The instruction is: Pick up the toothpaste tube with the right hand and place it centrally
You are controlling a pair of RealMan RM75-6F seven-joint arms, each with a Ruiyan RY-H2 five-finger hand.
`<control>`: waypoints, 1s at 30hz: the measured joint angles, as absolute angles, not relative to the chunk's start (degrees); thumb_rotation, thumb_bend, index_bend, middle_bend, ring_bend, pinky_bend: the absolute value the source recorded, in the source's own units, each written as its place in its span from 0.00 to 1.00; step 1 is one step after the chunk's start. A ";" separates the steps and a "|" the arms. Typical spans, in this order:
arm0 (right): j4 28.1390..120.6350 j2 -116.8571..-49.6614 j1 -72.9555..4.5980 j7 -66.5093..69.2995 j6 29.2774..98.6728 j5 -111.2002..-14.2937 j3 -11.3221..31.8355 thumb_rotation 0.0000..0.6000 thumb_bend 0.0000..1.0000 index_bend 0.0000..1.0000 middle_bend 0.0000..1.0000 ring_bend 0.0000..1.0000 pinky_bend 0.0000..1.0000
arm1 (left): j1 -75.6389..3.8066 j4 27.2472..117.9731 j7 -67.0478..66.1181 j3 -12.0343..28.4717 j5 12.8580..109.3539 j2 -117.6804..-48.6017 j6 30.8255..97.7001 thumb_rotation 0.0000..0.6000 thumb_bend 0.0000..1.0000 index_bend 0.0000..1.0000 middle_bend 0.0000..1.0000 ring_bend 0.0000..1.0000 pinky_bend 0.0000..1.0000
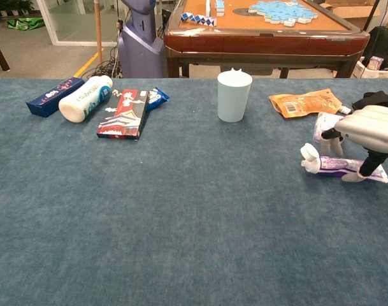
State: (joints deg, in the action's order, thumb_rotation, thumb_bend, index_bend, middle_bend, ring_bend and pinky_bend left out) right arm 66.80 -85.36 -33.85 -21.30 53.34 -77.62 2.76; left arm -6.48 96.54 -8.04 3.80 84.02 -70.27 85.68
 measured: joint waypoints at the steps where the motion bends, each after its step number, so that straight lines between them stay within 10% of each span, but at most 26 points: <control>1: 66.84 -85.30 -33.85 -21.36 53.19 -77.41 2.80 1.00 0.26 0.42 0.47 0.32 0.21 | -6.47 96.53 -8.04 3.81 84.02 -70.28 85.69 1.00 0.18 0.00 0.00 0.00 0.10; 30: 72.05 -81.11 -36.78 -21.30 47.46 -75.16 3.83 1.00 0.68 0.78 0.71 0.58 0.34 | -9.08 97.83 -8.56 3.99 85.89 -67.44 82.22 1.00 0.18 0.00 0.00 0.00 0.10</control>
State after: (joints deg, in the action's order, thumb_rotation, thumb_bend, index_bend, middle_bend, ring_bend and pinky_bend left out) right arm 72.05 -81.11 -36.78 -21.30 47.46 -75.16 3.83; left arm -9.08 97.83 -8.56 3.99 85.89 -67.44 82.22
